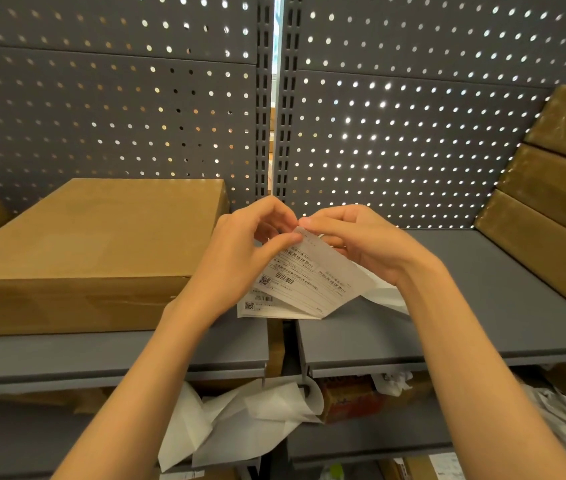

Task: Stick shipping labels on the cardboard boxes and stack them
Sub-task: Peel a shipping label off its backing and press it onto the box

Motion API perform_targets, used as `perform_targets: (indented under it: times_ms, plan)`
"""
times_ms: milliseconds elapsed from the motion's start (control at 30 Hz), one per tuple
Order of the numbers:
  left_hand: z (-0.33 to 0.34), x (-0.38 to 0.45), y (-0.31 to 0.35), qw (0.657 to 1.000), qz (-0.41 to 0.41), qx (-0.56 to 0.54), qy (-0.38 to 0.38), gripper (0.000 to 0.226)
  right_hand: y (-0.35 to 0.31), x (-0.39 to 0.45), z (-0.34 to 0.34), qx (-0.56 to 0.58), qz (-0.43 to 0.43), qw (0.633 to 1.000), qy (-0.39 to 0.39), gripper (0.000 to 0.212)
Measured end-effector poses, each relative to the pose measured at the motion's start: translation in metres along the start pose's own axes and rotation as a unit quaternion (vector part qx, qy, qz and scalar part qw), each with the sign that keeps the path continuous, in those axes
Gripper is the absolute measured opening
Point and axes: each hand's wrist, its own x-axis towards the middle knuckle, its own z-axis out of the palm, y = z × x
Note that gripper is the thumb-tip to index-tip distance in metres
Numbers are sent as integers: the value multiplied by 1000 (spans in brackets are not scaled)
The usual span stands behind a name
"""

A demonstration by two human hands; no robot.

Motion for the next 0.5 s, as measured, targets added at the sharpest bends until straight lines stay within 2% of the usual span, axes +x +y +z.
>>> perform_targets:
  times_ms: [500]
  plan:
    - [-1,1,0,1000,1,1,-3,5,4,9,-2,-24,-38,999,9,18]
